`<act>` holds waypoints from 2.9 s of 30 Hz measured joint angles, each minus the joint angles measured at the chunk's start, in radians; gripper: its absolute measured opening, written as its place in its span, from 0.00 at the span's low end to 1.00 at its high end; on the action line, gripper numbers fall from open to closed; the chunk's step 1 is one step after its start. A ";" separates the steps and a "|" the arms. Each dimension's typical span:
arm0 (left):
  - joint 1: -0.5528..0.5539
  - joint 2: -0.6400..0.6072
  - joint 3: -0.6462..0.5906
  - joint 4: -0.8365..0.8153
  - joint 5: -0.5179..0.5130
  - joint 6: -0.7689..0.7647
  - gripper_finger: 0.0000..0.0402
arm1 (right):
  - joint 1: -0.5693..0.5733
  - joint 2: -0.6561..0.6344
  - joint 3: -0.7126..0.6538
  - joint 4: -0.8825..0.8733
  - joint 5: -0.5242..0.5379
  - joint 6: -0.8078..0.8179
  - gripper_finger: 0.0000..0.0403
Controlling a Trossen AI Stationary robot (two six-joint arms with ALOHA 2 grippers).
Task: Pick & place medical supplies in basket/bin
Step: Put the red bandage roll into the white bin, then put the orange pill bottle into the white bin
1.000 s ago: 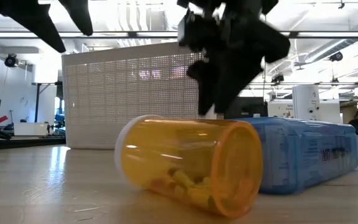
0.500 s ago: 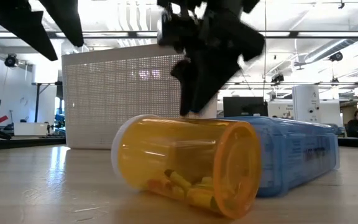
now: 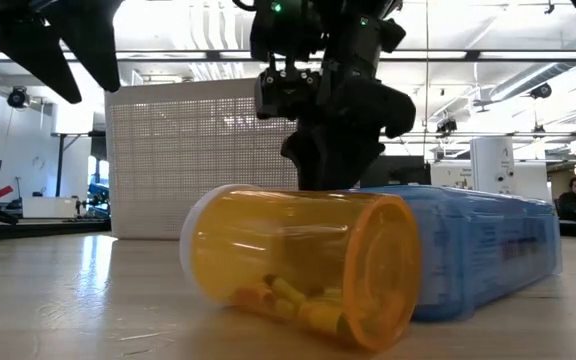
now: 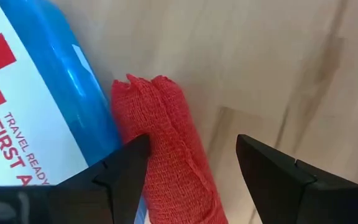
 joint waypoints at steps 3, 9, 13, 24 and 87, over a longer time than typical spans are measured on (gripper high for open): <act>0.000 0.000 0.000 -0.014 0.000 0.000 0.70 | 0.007 -0.002 0.000 -0.001 -0.004 0.000 0.58; 0.001 -0.016 0.000 -0.031 0.000 0.000 0.70 | 0.015 -0.022 -0.005 -0.027 0.003 0.033 0.58; 0.001 -0.025 0.000 -0.032 0.000 0.000 0.70 | 0.027 -0.024 -0.051 -0.010 -0.003 0.070 0.58; 0.001 -0.027 0.000 -0.031 0.000 0.000 0.70 | 0.037 -0.029 -0.134 -0.005 0.016 0.149 0.57; -0.031 0.295 0.006 0.984 0.293 1.524 0.70 | 0.191 -0.691 0.009 -0.438 0.472 0.599 0.82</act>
